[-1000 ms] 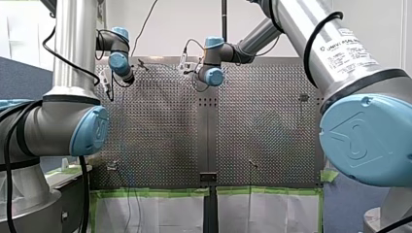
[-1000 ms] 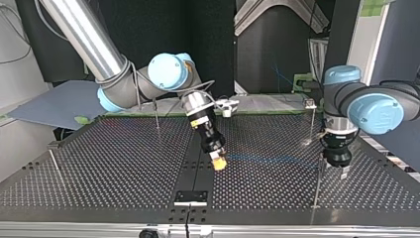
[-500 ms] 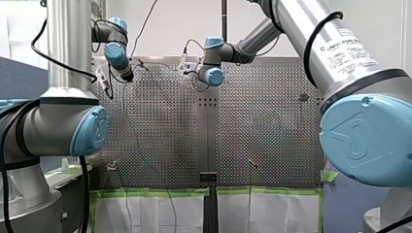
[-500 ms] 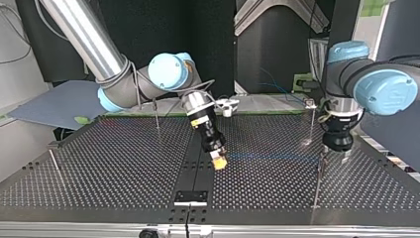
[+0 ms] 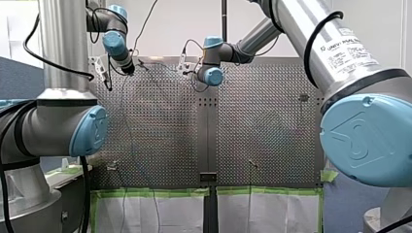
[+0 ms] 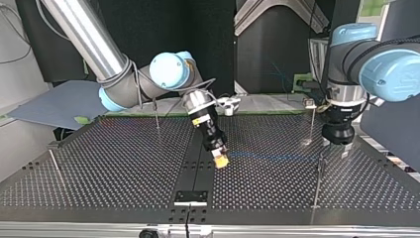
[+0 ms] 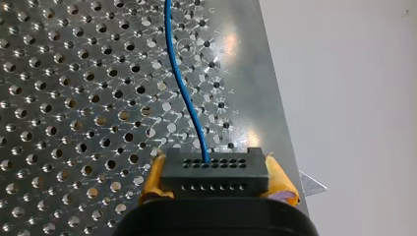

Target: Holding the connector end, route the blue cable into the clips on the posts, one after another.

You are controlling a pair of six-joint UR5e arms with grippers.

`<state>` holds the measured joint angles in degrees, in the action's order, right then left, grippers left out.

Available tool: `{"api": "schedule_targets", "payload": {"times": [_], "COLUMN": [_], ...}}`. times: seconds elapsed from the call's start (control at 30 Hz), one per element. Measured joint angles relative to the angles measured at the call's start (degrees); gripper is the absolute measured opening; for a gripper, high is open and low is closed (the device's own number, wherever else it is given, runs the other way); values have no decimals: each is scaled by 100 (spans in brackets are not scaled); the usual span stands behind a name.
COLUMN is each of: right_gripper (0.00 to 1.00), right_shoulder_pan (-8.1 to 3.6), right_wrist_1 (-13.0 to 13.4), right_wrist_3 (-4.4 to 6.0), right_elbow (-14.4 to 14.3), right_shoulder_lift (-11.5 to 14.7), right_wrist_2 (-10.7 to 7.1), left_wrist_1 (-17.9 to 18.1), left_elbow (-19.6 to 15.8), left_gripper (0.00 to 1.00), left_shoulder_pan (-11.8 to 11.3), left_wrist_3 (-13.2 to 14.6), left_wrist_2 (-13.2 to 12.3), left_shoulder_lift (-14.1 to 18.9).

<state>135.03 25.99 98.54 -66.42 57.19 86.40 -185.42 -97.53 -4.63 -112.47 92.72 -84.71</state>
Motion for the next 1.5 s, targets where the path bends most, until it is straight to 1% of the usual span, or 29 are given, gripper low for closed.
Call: {"api": "schedule_targets", "payload": {"times": [0.33,0.53,0.83,0.9,1.07,1.17,1.33,1.5], "right_gripper": [0,0,0,0,0,0,0,0], "right_shoulder_pan": [1,2,5,7,7,7,4,3], "right_wrist_1": [-51,-70,-90,-91,-98,-101,-102,-102], "right_wrist_3": [6,8,9,9,9,9,10,25], "right_elbow": [0,-1,-3,-2,-1,-1,-1,-1], "right_shoulder_lift": [0,0,-1,-1,-1,-2,-4,-7], "right_wrist_2": [9,16,17,18,19,18,18,21], "left_wrist_1": [-129,-183,-104,-81,-58,-58,-52,30], "left_elbow": [-1,-4,-3,-2,-2,-3,-3,-2], "left_gripper": [100,100,100,100,100,100,100,100], "left_shoulder_pan": [228,373,544,572,644,688,754,792], "left_wrist_3": [115,243,613,706,990,1135,1370,1518], "left_wrist_2": [5,33,70,118,338,440,509,550], "left_shoulder_lift": [397,495,480,475,449,380,258,235]}}
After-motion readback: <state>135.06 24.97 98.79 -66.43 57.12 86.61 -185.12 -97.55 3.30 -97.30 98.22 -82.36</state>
